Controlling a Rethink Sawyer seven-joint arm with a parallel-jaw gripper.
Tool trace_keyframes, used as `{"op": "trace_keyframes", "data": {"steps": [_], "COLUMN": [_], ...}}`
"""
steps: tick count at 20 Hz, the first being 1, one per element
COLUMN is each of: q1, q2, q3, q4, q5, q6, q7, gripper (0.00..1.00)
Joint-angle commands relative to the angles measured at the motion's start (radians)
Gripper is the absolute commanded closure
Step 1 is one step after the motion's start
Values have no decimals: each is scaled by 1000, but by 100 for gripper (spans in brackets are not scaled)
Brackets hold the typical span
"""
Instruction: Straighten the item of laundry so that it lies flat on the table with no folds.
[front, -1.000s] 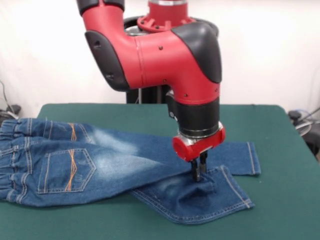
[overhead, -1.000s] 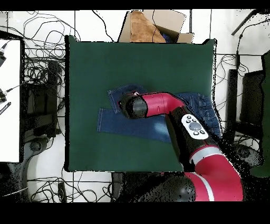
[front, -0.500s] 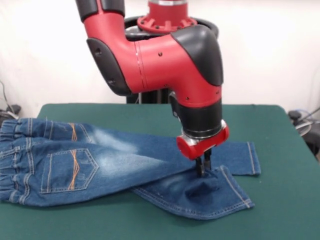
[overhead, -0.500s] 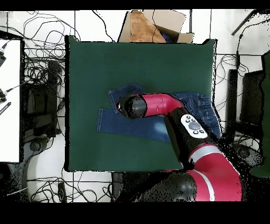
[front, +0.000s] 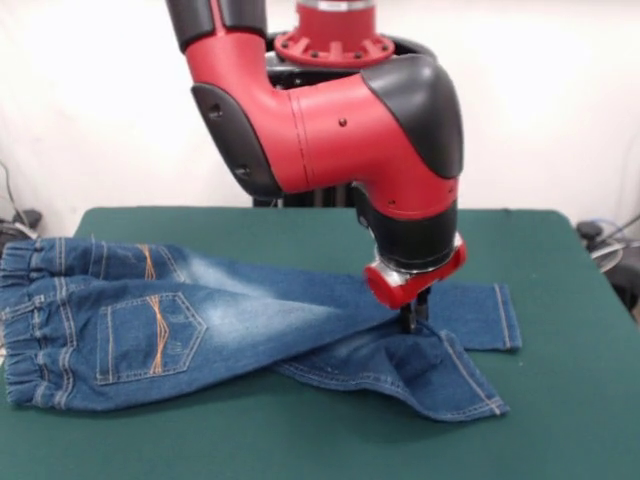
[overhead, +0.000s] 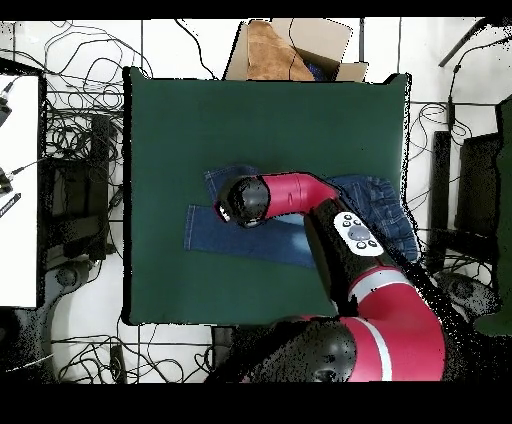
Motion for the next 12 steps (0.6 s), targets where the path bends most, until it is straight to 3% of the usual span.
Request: {"op": "trace_keyframes", "data": {"steps": [1,12], "q1": [58,57], "q2": [22,15], "q3": [34,26], "q4": [-99,-85], "q5": [31,7], "q6": [188,202], "q7": [3,-6], "gripper": [0,0]}}
